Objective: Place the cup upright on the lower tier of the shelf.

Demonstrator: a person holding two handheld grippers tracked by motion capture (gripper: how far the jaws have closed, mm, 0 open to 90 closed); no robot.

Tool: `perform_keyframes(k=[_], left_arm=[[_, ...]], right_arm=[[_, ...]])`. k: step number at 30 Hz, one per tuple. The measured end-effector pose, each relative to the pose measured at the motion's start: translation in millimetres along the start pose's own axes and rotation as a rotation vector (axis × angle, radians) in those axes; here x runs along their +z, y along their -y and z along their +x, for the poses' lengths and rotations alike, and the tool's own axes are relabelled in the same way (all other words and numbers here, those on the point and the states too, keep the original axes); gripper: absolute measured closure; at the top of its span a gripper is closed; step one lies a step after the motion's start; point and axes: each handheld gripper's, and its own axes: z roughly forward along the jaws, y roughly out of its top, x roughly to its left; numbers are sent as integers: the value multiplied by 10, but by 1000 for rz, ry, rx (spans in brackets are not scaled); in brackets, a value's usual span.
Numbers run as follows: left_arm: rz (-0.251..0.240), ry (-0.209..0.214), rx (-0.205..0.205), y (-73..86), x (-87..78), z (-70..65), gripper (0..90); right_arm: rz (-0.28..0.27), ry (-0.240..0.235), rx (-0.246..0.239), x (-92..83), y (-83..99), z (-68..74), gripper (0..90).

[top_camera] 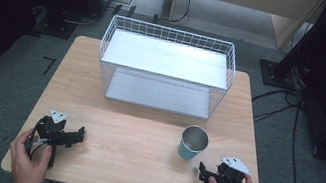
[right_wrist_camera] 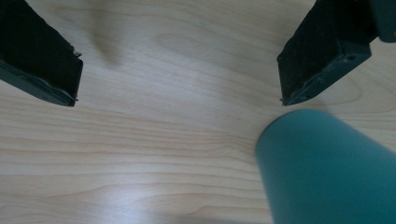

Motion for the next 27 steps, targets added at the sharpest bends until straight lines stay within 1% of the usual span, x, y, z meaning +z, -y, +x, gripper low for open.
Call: perform_keyframes(k=[1, 2, 3, 4, 5, 6, 7, 8, 9, 13, 17, 18, 19, 22, 23, 24, 25, 27], left_arm=[[0, 0, 0, 0, 0, 0, 0], [0, 0, 0, 0, 0, 0, 0], [0, 0, 0, 0, 0, 0, 0], [0, 0, 0, 0, 0, 0, 0], [0, 0, 0, 0, 0, 0, 0], [0, 0, 0, 0, 0, 0, 0], [0, 0, 0, 0, 0, 0, 0], [1, 0, 1, 0, -1, 1, 0], [0, 0, 0, 0, 0, 0, 0], [0, 0, 0, 0, 0, 0, 0], [0, 0, 0, 0, 0, 0, 0], [0, 0, 0, 0, 0, 0, 0], [1, 0, 1, 0, -1, 1, 0], [0, 0, 0, 0, 0, 0, 0], [-1, 0, -1, 0, 0, 0, 0], [0, 0, -1, 0, 0, 0, 0], [0, 0, 0, 0, 0, 0, 0], [-1, 0, 0, 0, 0, 0, 0]], right_arm=[[0, 0, 0, 0, 0, 0, 0], [4, -13, -10, -9, 12, 48, 0], [4, -13, -10, -9, 12, 48, 0], [-2, -23, -21, -25, 17, 98, 0], [-2, -23, -21, -25, 17, 98, 0], [-8, -39, -20, -43, 19, 148, 0], [-8, -39, -20, -43, 19, 148, 0], [-17, -50, -20, -55, 18, 198, 0], [-17, -50, -20, -55, 18, 198, 0], [-21, -74, -36, -60, 10, 282, 0], [-26, -109, -48, -57, 2, 369, 0], [-32, -118, -57, -58, -5, 413, 0], [-32, -118, -57, -58, -5, 413, 0], [-41, -142, -70, -61, -17, 471, 0], [-46, -149, -67, -62, -22, 490, 0], [-65, -163, -63, -65, -29, 521, 0], [-65, -163, -63, -65, -29, 521, 0], [-79, -182, -57, -70, -42, 546, 0]])
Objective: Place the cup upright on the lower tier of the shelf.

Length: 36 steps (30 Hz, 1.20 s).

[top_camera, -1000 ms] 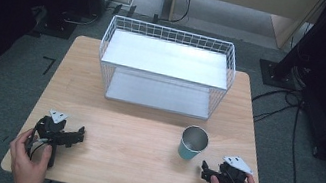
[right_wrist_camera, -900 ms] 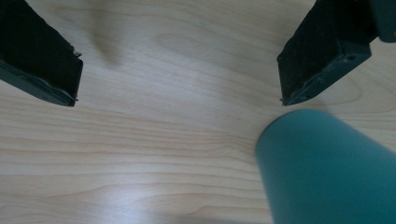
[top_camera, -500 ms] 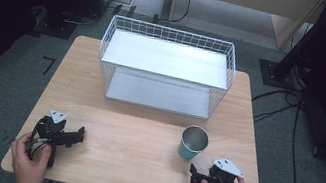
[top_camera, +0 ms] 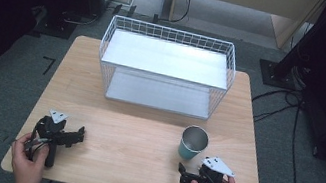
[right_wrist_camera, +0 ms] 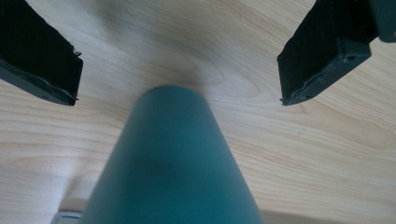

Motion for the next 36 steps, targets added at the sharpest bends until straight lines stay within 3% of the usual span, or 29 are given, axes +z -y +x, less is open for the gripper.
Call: perform_keyframes(k=[4, 9, 18, 24, 36], left_arm=[[2, 0, 2, 0, -2, 1, 0], [0, 0, 0, 0, 0, 0, 0], [0, 0, 0, 0, 0, 0, 0], [2, 0, 2, 0, -2, 1, 0], [2, 0, 2, 0, -1, 1, 0]], right_arm=[[-27, 6, 3, 28, -29, 29, 0], [-82, 56, 14, 118, -102, 28, 0], [-121, 44, 16, 256, -208, 24, 4], [-181, 68, 13, 289, -254, 37, 110], [-200, 49, 18, 382, -305, 46, 159]])
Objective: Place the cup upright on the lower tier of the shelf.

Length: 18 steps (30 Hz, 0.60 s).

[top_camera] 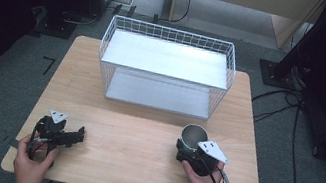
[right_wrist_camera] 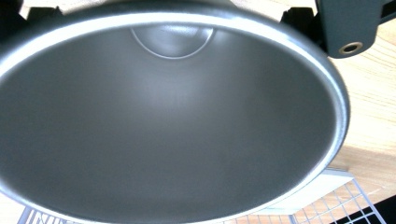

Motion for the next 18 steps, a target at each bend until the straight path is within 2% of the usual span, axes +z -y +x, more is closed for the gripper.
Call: perform_keyframes(k=[7, 10, 18], left_arm=[[-1, 0, -2, 0, 1, -1, 0], [0, 0, 0, 0, 0, 0, 0], [-1, 0, -2, 0, 1, -2, 0]], right_arm=[[-21, -11, -29, -15, 2, 38, 167], [-44, -17, -23, -31, -18, 50, 168], [-62, -27, -18, -83, -133, 74, 168]])
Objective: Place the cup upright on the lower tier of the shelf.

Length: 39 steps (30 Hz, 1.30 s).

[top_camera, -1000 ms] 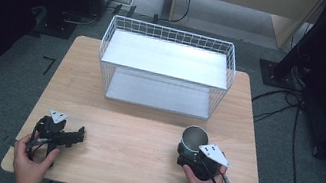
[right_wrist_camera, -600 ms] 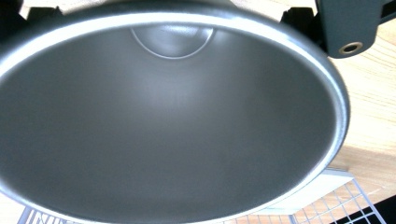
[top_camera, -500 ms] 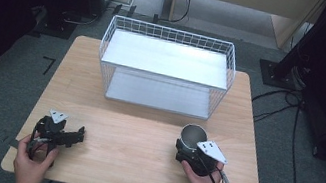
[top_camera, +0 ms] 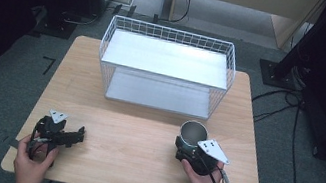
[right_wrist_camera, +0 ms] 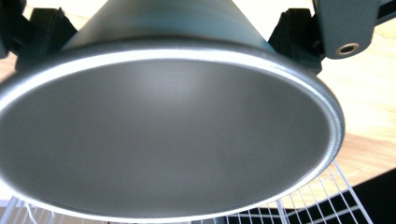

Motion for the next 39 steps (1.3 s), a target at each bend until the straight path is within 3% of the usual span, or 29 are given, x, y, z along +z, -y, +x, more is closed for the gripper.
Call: perform_keyframes(k=[13, 39], left_arm=[[0, 0, 0, 0, 0, 0, 0], [1, 0, 3, 0, -1, 2, 0]], right_arm=[[-53, -14, -29, -63, -366, 117, 169], [-150, -8, -46, -94, -1016, 173, 170]])
